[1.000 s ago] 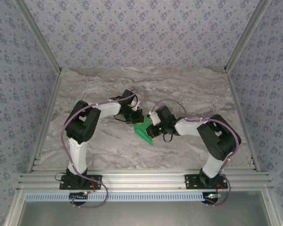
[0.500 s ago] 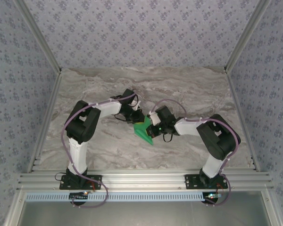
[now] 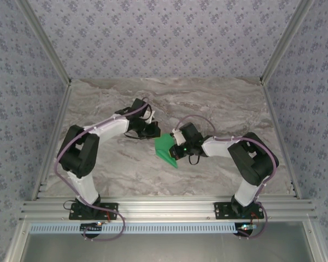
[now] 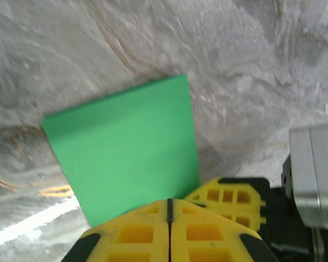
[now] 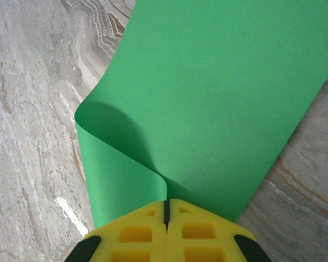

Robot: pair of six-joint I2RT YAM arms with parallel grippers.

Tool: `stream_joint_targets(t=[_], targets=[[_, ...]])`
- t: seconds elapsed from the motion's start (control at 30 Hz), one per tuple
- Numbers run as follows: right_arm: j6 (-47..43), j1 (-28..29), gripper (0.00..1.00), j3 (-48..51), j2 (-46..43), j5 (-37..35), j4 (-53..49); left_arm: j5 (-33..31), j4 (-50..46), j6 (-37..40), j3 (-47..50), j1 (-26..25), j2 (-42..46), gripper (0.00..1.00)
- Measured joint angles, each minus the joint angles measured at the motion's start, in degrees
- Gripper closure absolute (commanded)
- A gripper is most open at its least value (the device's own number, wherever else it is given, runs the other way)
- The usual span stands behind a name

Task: Fold a paper plane with a square sheet of paper (fold left side to right side)
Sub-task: Third fold the triangle at the center of the table.

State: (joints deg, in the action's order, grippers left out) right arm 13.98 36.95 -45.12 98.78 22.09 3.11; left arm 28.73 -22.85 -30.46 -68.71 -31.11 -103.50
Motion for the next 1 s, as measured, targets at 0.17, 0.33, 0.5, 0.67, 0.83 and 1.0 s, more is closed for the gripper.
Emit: stream_joint_targets(t=[0.17,0.33,0.5,0.67,0.83,1.0], targets=[[-0.02,0.22,1.0,-0.22,0.0,-0.48,-0.48,0.59,2.05,-1.6,2.86,-3.34,-0.22,0.96],[-0.02,0.39,1.0,-0.57,0.0,-0.85,-1.22,0.61,3.85,-2.64,3.21,-5.55,-1.9,0.96],[-0.04,0.48,1.0,-0.72,0.0,-1.16,-1.46,0.37,5.18,-3.72,5.09,-6.36,-3.32,0.97],[-0.04,0.59,1.0,-1.16,0.17,-1.27,-2.05,0.35,6.32,-4.59,7.93,-6.93,-3.45,0.97],[-0.26,0.7,1.0,-1.38,0.28,-1.27,-2.4,0.42,8.17,-5.2,9.38,-6.93,-3.43,0.97],[-0.52,0.72,1.0,-2.05,0.39,-1.29,-3.45,0.42,8.96,-5.18,9.9,-6.93,-3.37,0.98]])
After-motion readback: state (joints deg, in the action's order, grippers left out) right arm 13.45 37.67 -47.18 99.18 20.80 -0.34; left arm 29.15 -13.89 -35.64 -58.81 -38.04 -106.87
